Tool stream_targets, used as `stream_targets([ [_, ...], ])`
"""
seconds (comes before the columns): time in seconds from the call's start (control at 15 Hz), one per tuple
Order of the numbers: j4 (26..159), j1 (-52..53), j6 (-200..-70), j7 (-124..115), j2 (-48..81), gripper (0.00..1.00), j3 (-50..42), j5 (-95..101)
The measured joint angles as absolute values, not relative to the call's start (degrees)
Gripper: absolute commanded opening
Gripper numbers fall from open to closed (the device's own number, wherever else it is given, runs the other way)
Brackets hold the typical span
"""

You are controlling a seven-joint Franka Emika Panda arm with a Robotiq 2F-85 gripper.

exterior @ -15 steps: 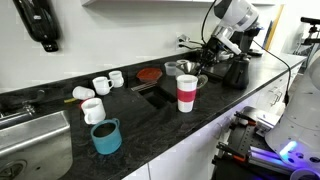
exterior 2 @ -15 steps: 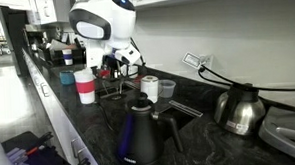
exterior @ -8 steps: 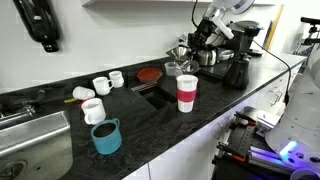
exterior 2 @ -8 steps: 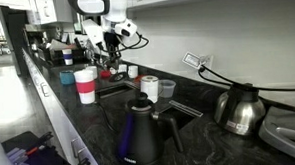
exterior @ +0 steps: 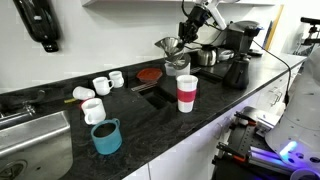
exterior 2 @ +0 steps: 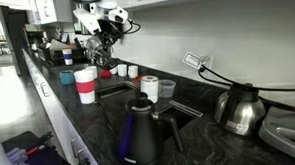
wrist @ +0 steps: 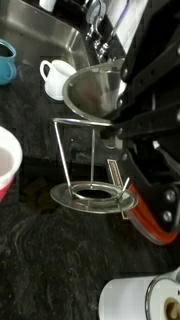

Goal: Move the silver object to the left of the counter

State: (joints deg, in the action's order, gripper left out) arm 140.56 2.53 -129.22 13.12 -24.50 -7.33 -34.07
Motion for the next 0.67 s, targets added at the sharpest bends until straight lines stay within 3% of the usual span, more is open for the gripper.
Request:
stream_targets([
  [0.67,139.1,15.1,-121.2,21.2,-27.3,0.02,-2.7,-40.0],
])
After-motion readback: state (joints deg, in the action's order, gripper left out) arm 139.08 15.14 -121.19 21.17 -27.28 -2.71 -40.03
